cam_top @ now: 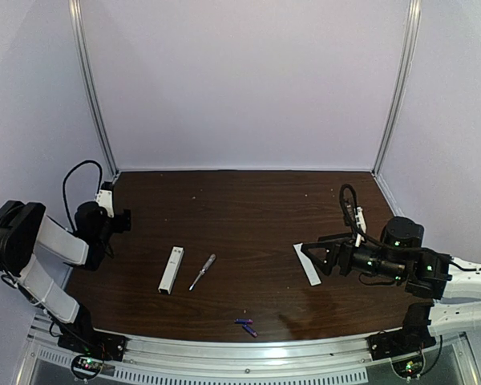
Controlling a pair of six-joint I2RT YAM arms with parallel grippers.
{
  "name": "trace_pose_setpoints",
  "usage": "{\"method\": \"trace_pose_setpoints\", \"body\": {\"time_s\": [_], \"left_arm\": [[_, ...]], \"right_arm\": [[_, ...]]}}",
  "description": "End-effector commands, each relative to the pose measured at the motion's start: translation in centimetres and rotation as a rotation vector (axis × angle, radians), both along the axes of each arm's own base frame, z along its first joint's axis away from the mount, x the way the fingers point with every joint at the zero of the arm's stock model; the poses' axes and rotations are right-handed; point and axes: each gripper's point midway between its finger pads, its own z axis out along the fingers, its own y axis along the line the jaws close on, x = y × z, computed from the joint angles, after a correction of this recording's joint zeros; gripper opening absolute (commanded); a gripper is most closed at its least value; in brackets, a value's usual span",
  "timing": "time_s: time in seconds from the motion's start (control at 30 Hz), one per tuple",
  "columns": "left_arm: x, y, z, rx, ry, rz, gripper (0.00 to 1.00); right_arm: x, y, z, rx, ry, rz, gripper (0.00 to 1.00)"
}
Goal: Unload the batteries from the remote control
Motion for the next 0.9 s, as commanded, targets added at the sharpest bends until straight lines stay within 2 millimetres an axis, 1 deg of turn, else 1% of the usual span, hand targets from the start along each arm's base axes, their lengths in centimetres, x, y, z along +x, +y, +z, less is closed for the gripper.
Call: {"method": "trace_pose_setpoints", "body": {"time_s": [0.0,0.07,0.1,0.13,0.2,0.27,0.33,0.43,0.53,0.67,0.7,0.87], "left_arm": [[-0.5,-0.8,2.0,0.000,-0.097,-0.079,0.97],[-1.0,-1.3,1.9,-0.020,-0.117,-0.149,0.97],[-1.5,-0.9,2.2,-0.015,-0.163,-0.138,0.96],[-1.7,-1.0,1.3,-0.019,-0.122,-0.141,0.96],[-1.6,-0.8,1.7,-0.017,-0.143,-0.133,0.97],[-1.2,-0.2,1.3,-0.040,-0.110,-0.092,0.98],[-1.2,-0.2,1.6,-0.035,-0.131,-0.093,0.97],[-1.3,-0.2,1.6,-0.037,-0.129,-0.094,0.97],[-1.3,-0.2,1.5,-0.038,-0.127,-0.093,0.97],[-1.3,-0.2,1.6,-0.038,-0.128,-0.093,0.97],[-1.3,-0.2,1.5,-0.039,-0.126,-0.094,0.97],[-1.3,-0.2,1.5,-0.038,-0.127,-0.094,0.97]], "right_arm": [[-0.4,0.1,0.3,0.012,-0.007,0.018,1.00],[-0.5,0.0,0.4,0.015,-0.007,0.017,1.00],[-0.5,0.0,0.5,0.016,-0.007,0.017,1.00],[-0.5,-0.1,0.5,0.018,-0.008,0.015,1.00],[-0.4,-0.2,0.5,0.016,-0.007,0.008,1.00],[-0.4,-0.2,0.6,0.018,-0.005,0.004,1.00],[-0.4,-0.2,0.7,0.020,-0.004,0.009,1.00],[-0.5,-0.4,1.1,0.028,-0.011,0.006,1.00],[-0.2,-1.3,1.4,0.039,-0.028,-0.038,1.00],[0.0,-2.5,1.2,0.067,-0.050,-0.091,1.00],[-0.1,-2.7,1.5,0.096,-0.068,-0.092,1.00],[-0.4,-3.3,1.5,0.163,-0.127,-0.095,1.00]]}}
